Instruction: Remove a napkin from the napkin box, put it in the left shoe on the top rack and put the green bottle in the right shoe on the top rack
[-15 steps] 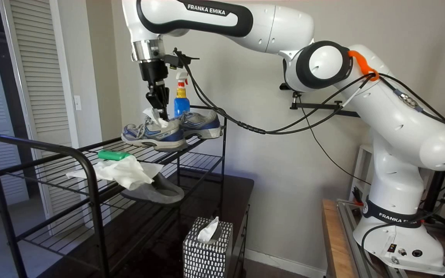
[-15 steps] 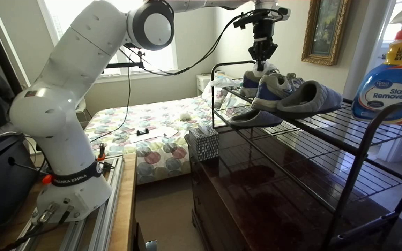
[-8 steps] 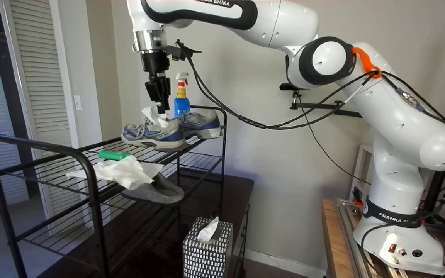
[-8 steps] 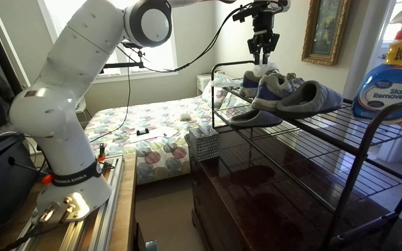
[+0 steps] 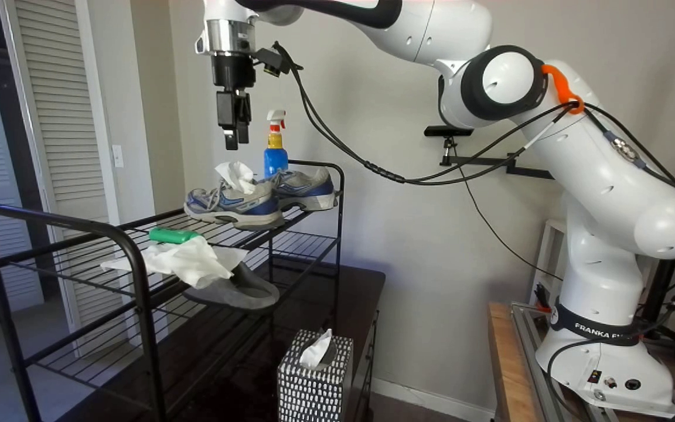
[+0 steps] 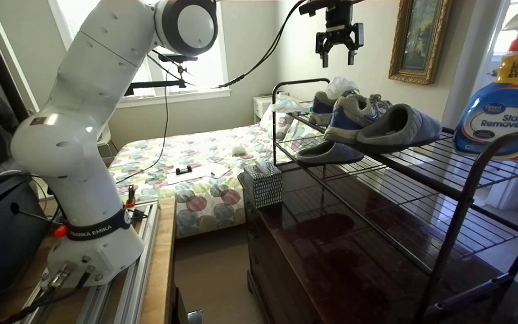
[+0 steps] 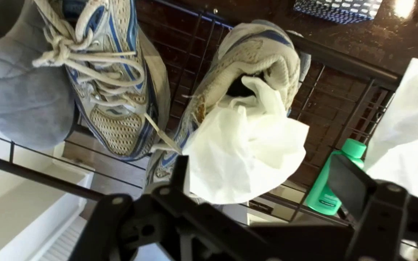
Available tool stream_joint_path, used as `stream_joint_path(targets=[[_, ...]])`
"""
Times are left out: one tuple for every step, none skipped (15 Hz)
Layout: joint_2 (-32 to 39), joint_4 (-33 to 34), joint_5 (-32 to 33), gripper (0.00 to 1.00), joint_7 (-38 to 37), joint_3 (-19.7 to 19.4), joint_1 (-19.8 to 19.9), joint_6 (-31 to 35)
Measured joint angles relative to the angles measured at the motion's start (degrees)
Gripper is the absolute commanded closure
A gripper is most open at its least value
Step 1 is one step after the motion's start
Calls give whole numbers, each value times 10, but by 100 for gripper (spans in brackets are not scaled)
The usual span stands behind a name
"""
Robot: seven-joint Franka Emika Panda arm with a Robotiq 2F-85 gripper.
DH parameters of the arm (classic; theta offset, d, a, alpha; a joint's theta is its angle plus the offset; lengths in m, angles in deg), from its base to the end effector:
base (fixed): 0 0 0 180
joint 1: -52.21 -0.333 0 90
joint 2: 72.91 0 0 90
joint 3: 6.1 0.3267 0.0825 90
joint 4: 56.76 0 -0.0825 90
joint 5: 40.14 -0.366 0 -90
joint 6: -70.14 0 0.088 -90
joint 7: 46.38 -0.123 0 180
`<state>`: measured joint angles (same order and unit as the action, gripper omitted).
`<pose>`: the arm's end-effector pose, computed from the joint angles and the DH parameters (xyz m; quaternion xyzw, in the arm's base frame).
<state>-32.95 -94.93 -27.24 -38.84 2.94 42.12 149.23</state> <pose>0.6873 0.1535 0.5683 0.9799 0.1899 0.0151 0.0587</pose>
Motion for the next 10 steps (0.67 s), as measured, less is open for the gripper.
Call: stream_joint_path(targets=[[-3, 0, -3, 0, 14, 6, 2, 7], [-5, 0, -5, 0, 26, 11, 4, 15], [-6, 0, -5, 0, 36, 16, 5, 20], [-7, 0, -5, 0, 43, 21, 4, 24], [-7, 0, -5, 0, 47, 25, 3, 25], [-7, 0, -4, 0, 50, 26, 1, 25], [-7, 0, -4, 0, 52, 26, -2, 26], [-7, 0, -4, 0, 53, 26, -4, 26], [-7, 0, -4, 0, 53, 26, -4, 26], [-7, 0, -4, 0, 54, 26, -4, 26]])
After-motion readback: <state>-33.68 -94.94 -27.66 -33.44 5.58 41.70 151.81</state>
